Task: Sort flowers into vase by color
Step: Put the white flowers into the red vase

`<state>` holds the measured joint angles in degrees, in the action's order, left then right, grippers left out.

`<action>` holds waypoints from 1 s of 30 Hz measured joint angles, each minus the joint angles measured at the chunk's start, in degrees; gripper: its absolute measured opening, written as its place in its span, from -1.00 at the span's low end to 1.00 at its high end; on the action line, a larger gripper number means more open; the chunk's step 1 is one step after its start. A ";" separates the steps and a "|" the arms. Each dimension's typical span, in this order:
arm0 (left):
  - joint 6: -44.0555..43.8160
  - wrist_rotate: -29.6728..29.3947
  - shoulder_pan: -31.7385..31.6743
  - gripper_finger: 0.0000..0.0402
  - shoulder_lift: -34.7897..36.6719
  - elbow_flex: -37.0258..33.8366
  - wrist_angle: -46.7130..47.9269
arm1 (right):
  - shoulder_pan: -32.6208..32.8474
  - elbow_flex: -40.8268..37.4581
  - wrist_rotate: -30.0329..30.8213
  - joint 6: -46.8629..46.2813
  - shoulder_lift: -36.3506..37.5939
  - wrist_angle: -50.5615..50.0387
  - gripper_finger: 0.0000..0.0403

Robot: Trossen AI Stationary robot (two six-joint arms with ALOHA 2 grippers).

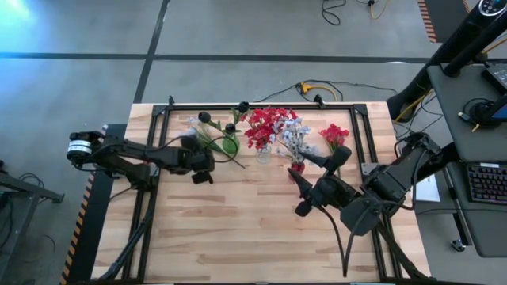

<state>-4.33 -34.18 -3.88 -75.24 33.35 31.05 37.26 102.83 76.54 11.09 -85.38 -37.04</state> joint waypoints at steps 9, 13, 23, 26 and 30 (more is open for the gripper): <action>-12.45 1.17 0.02 -0.12 0.31 -4.59 -0.07 | 0.00 0.00 -0.03 0.00 -0.27 0.00 0.13; -18.07 -0.39 0.02 -0.12 1.39 -5.88 -0.44 | 0.00 0.00 -0.03 0.00 -0.27 -0.03 0.13; -14.55 -0.63 -1.05 -0.12 7.88 -6.51 -2.41 | 0.00 0.00 -0.07 -0.19 -0.27 -0.07 0.13; -10.59 1.45 -2.53 -0.12 11.09 -6.52 -2.42 | 0.00 0.00 -0.09 -0.22 -0.25 -0.05 0.13; -8.57 4.87 -5.33 -0.12 14.83 -6.53 -2.41 | -0.01 -0.34 -0.29 -0.71 -0.27 -0.16 0.13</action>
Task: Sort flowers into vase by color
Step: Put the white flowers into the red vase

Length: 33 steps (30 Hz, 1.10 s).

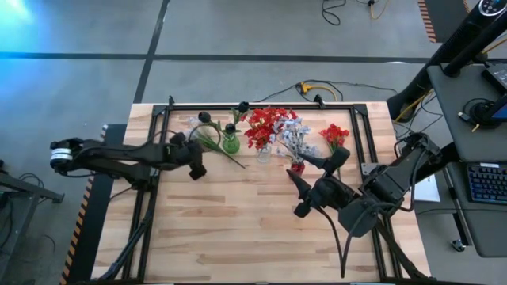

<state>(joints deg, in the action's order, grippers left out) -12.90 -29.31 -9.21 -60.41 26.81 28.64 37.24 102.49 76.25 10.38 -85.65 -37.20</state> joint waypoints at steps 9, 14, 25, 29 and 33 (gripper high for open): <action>1.31 0.53 -5.39 -0.12 3.09 -2.43 -1.89 | -0.01 -0.27 0.02 -0.03 0.02 0.04 0.13; -2.02 0.46 -8.97 -0.12 2.61 -3.22 -3.89 | -0.01 -0.27 0.02 0.01 0.02 0.16 0.13; -4.26 1.46 -12.72 -0.13 1.49 -4.16 -10.23 | -0.14 -0.27 0.04 -0.35 0.02 0.57 0.13; -4.08 1.47 -14.00 -0.19 0.06 -4.16 -10.37 | -0.14 -0.27 0.08 -0.34 0.02 1.24 0.13; -0.92 1.49 -14.90 -0.25 -1.53 -4.16 -11.29 | -0.14 -0.27 0.17 0.84 0.02 3.09 0.13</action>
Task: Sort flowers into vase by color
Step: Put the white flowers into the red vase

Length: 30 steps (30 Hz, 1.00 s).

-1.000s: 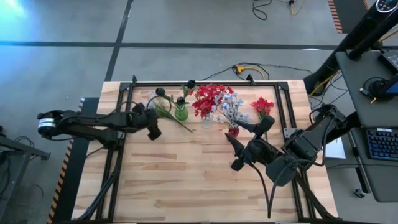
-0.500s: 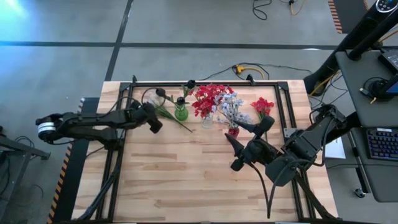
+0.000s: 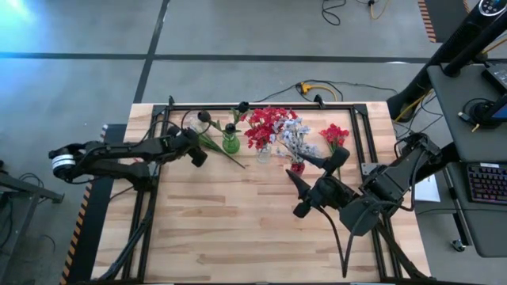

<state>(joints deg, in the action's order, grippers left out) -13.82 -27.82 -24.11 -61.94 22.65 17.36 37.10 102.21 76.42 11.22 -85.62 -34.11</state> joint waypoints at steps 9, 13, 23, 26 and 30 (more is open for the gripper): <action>8.94 7.40 -0.09 -0.37 -0.76 0.00 -1.60 | 0.00 0.04 0.05 1.36 0.00 2.40 0.13; 12.72 7.46 -0.12 -0.41 -0.62 0.00 -1.73 | 0.00 0.04 0.02 1.34 0.00 3.00 0.13; 14.83 7.90 -0.09 -0.46 -0.18 0.00 -3.26 | 0.00 0.07 0.00 0.73 0.00 3.11 0.13; 15.56 8.90 -0.09 -0.46 0.44 0.00 -3.26 | 0.00 0.07 0.00 0.44 0.00 3.11 0.13; 17.47 8.93 -0.09 -0.46 1.28 0.00 -3.27 | 0.00 0.07 -0.04 -0.12 0.00 3.11 0.13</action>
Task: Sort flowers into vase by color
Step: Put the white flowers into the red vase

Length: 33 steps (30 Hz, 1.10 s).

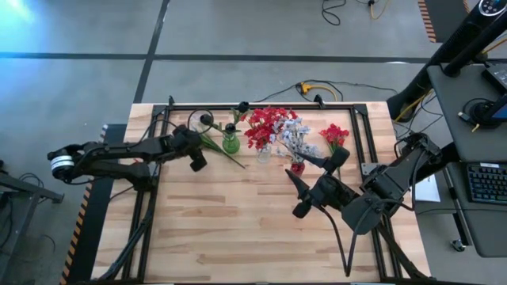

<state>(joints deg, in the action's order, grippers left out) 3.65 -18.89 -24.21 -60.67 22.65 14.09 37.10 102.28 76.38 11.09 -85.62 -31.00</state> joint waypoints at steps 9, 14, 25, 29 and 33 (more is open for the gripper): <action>6.69 6.51 0.02 -0.46 -0.69 0.02 -2.16 | 0.00 0.00 -0.05 -0.15 0.00 0.00 0.13; 8.13 6.45 -0.02 -0.46 -1.44 0.02 -3.65 | 0.00 -0.05 -0.04 -0.70 0.00 -0.02 0.13; 8.95 -3.28 -0.09 -0.46 -6.17 0.02 -4.77 | 0.00 -0.17 -0.04 -0.68 0.00 0.00 0.13; 10.61 -3.08 -0.07 -0.46 -7.77 0.02 -6.78 | 0.00 -0.22 -0.06 -0.66 0.00 0.00 0.13; 12.91 -3.16 -0.07 -0.46 -9.52 0.02 -9.37 | 0.00 -0.24 -0.04 -0.66 0.00 0.00 0.13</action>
<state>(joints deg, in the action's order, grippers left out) 16.56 -22.05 -24.27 -70.18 22.68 4.72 37.10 102.04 76.34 10.44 -85.62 -31.00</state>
